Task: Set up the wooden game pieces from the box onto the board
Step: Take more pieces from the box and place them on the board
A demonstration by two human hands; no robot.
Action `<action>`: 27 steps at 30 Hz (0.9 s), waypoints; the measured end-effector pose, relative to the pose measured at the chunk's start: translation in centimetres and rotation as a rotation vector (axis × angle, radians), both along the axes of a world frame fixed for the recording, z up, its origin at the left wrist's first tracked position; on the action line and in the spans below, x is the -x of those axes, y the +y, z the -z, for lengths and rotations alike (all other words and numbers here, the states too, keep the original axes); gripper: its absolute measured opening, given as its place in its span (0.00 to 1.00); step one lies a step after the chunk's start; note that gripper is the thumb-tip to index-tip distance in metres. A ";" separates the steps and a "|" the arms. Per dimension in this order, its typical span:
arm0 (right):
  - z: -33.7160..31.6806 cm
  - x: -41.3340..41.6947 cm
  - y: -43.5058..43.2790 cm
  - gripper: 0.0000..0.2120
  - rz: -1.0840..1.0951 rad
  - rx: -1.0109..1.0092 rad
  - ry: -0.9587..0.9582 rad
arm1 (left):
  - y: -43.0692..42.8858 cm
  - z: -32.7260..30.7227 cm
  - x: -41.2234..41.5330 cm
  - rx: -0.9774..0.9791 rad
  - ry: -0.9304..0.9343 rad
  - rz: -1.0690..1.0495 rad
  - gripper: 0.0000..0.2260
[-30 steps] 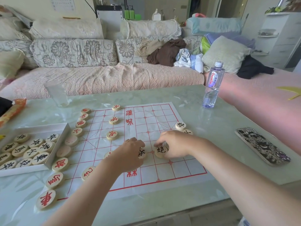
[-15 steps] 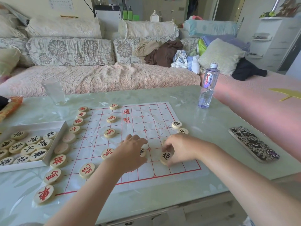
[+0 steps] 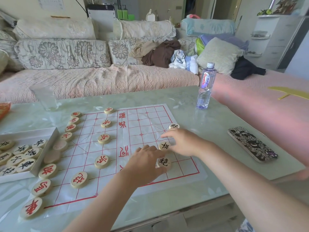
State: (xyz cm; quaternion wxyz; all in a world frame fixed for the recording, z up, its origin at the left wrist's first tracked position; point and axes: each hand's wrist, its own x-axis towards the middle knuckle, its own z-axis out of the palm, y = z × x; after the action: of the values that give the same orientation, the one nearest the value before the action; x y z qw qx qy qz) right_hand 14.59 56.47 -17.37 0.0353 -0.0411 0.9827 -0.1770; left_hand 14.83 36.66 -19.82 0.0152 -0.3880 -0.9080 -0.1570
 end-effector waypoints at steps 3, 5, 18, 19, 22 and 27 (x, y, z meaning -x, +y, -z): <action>0.9 0.5 -0.6 0.21 -0.042 -0.019 -0.013 | -0.2 0.0 0.2 0.003 -0.017 -0.013 0.23; 1.2 0.7 -0.8 0.20 -0.054 -0.034 -0.010 | -0.9 -0.7 0.9 -0.006 -0.034 -0.036 0.26; -0.5 1.2 -3.4 0.23 -0.078 0.022 0.028 | -5.9 -2.2 3.5 0.155 -0.242 -0.189 0.22; -0.6 1.3 -3.9 0.22 -0.089 0.015 0.024 | -5.9 -2.3 3.5 0.154 -0.251 -0.192 0.22; -0.6 1.5 -5.5 0.20 -0.126 -0.021 0.002 | -6.4 -2.6 3.6 0.161 -0.286 -0.200 0.22; -0.2 2.0 -6.9 0.22 -0.164 -0.082 -0.045 | -7.3 -2.9 3.7 0.135 -0.301 -0.215 0.21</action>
State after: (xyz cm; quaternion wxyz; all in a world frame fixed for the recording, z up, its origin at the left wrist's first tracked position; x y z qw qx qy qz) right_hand 12.62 49.60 -17.18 0.0735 -0.1162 0.9814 -0.1338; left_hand 11.11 29.34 -16.92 -0.1302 -0.2609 -0.9448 -0.1496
